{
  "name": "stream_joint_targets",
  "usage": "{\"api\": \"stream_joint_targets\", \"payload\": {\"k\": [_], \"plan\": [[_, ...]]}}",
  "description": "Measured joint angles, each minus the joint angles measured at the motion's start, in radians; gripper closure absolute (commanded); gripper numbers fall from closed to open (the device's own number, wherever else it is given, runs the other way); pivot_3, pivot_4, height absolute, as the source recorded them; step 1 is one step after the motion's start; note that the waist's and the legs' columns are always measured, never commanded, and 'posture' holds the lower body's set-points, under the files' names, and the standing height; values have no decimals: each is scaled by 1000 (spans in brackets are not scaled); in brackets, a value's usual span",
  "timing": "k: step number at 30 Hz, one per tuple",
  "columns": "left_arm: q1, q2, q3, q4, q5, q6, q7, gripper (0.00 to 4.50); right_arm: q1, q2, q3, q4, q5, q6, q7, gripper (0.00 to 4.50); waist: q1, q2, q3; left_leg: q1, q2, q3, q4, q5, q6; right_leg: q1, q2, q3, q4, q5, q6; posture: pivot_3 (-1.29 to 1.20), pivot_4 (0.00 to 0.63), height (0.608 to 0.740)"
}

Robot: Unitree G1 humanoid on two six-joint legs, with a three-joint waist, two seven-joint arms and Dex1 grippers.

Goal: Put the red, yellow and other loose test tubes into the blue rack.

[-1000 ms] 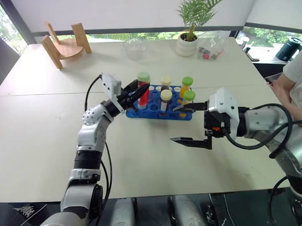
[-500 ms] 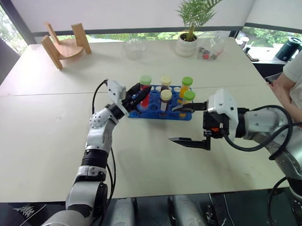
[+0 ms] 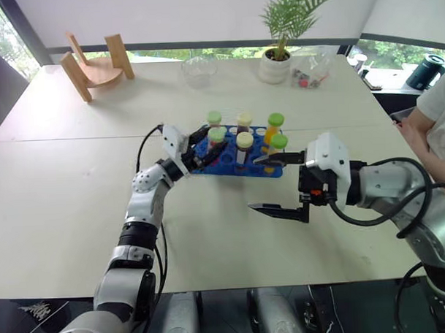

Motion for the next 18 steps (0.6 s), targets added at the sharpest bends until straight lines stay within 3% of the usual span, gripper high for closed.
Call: {"api": "stream_joint_targets", "payload": {"k": [4,12,18], "plan": [[64,92,-18,-153,-2,81,-28,33,11,-3,-1,0,0,0,1,0,-1,0,0,0,0,0,0,0,0,0,0,0,0,0,0,0,150,740],[235,413,-6,-555,-112,422,-120,33,80,-13,-34,5,0,0,-1,0,-4,0,0,0,1,1,-1,0,0,0,0,0,-1,0,-1,0,150,740],[377,558,112,-764,-242,624,-128,33,130,-19,-98,47,-3,-1,-10,0,1,0,0,0,1,1,-1,0,0,0,-2,0,-1,-2,-4,0,150,740]]}}
